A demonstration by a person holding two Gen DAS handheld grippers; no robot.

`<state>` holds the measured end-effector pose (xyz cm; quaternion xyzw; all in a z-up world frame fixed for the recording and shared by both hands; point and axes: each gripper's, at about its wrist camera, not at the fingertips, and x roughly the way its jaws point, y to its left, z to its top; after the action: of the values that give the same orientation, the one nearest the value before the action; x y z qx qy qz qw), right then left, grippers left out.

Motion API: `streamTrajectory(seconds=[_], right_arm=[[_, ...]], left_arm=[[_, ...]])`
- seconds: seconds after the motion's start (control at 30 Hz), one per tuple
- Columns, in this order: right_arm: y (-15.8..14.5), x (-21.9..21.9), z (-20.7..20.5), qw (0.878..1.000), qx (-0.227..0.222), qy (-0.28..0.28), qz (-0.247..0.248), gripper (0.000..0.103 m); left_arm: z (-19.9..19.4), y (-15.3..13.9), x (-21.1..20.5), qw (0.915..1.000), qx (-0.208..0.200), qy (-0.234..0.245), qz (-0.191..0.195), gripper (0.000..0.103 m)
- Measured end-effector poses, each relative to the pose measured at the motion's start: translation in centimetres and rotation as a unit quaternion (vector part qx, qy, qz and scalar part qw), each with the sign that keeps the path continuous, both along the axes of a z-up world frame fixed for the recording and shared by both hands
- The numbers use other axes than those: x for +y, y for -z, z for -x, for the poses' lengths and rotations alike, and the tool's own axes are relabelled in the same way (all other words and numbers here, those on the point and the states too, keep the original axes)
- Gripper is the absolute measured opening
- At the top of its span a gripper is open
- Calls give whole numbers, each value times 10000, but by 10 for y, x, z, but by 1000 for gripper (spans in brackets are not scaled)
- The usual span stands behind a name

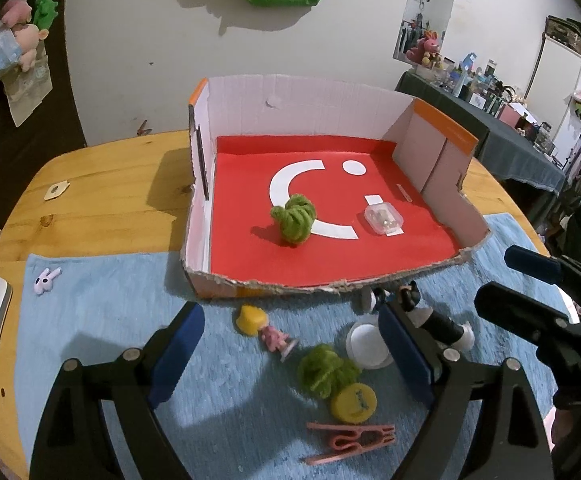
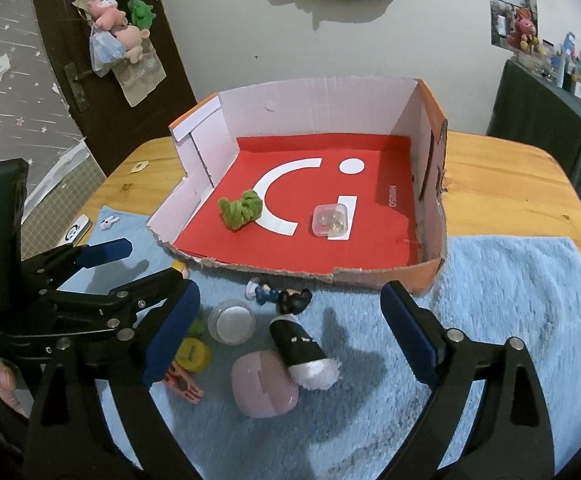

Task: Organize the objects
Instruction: 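Lift both open tools out of the box back over the towel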

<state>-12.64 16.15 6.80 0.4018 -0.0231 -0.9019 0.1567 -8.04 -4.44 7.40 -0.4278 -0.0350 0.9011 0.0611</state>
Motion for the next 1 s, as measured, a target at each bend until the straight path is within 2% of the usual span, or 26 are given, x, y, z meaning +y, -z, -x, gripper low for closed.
streamTrajectory(seconds=[0.33, 0.4, 0.47, 1.0], right_arm=[[4, 2, -17, 10000, 24, 13, 50, 93], [4, 3, -20, 10000, 26, 17, 62, 93], [5, 4, -23, 10000, 31, 16, 73, 93], [20, 8, -44, 9998, -90, 70, 139, 93]], left_arm=[[-22, 4, 5, 10000, -22, 32, 56, 91], [-25, 5, 6, 10000, -12, 23, 60, 98], [-27, 5, 6, 10000, 11, 9, 52, 100], [-48, 21, 12, 9998, -135, 106, 46, 100]])
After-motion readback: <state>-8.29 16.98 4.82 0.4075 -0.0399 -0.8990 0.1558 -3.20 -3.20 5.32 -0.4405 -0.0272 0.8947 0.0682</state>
